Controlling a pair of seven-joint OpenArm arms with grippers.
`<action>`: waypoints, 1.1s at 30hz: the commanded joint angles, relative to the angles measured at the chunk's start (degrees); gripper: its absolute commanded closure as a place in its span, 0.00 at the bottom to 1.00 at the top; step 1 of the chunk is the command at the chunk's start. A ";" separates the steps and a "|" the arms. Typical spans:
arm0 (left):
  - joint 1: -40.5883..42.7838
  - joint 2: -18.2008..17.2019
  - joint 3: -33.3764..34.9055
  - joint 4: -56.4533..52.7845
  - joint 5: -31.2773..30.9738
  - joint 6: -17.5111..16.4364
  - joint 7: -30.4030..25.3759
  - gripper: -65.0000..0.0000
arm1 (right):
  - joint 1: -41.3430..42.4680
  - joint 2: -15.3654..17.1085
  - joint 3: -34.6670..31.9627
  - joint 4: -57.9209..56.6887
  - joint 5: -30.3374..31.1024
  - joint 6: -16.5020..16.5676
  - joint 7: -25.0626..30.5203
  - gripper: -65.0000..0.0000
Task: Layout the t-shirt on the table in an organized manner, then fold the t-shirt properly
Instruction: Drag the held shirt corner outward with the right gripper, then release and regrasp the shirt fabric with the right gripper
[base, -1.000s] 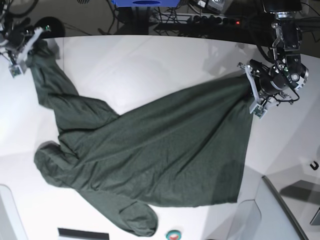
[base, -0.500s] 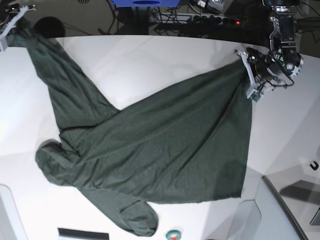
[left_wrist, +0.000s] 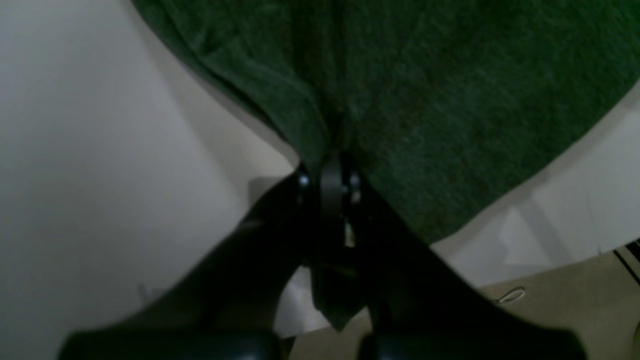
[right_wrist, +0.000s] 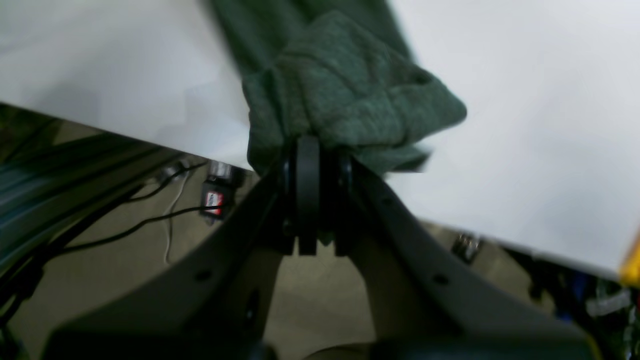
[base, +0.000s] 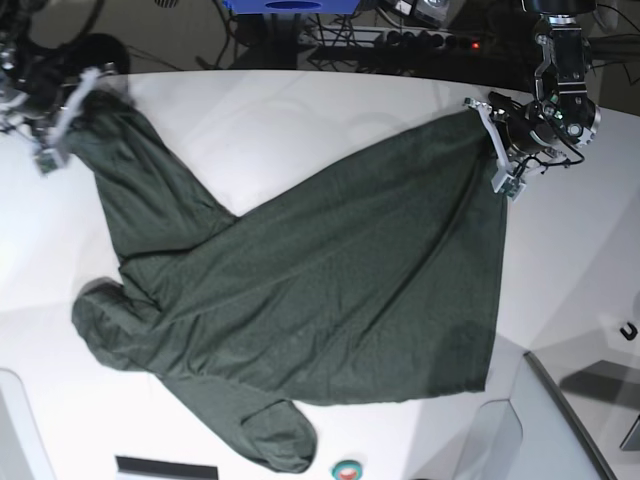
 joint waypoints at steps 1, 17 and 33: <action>-0.24 -0.75 -0.28 0.97 -0.24 0.21 -0.71 1.00 | 0.52 0.45 -1.58 0.87 0.20 0.41 0.34 0.99; -0.33 -0.84 -0.46 1.06 -0.33 0.21 -0.79 1.00 | 15.02 3.70 -4.66 -0.62 0.11 0.41 -9.33 0.52; -1.47 -0.75 -0.37 1.06 -0.33 0.29 -0.79 1.00 | 42.01 8.36 -12.39 -55.04 -0.95 0.41 12.03 0.99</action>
